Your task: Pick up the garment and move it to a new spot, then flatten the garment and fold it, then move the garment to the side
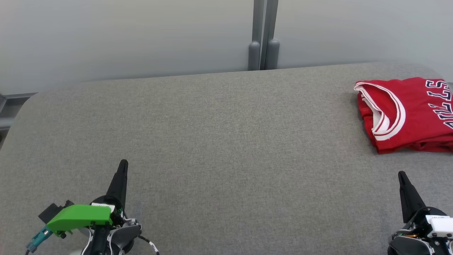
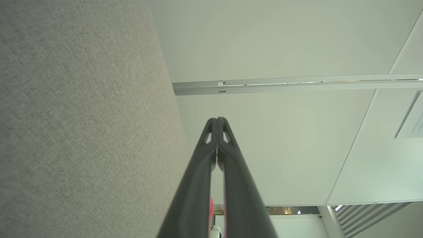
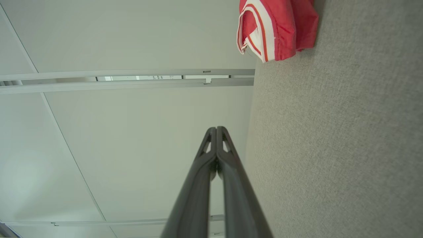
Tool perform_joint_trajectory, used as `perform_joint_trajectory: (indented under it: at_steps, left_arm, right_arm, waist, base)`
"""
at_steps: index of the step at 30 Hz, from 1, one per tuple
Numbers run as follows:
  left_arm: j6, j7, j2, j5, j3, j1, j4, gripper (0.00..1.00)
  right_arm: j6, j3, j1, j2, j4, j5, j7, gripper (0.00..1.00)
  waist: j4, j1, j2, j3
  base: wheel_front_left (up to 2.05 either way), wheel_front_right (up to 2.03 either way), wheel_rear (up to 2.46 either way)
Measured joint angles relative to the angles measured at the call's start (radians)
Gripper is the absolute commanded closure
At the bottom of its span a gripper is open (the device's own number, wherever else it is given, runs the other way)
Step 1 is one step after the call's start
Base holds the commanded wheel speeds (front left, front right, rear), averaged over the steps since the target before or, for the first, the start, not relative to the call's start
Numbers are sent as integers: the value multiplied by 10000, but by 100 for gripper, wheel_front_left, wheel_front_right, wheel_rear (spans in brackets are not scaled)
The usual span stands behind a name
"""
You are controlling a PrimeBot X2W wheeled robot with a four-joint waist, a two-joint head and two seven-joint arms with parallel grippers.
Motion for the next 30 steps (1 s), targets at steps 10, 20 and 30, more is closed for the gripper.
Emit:
perform_joint_trajectory:
  at_steps: [10, 20, 30]
  left_arm:
    - [-4, 46, -4, -159, 8, -26, -19, 100]
    - [-4, 46, -6, -159, 8, -33, -21, 100]
    - [-4, 46, -6, -159, 8, -34, -21, 100]
  right_arm:
    - [0, -25, 21, -4, -29, 226, 46, 100]
    - [0, -25, 22, -4, -29, 228, 46, 100]
    - [0, -25, 23, -4, -29, 228, 46, 100]
  waist:
    - [-19, 0, 0, -6]
    - [-18, 0, 0, -6]
    - [-18, 0, 0, -6]
  base:
    - [0, 0, 0]
    - [0, 0, 0]
    - [0, 0, 0]
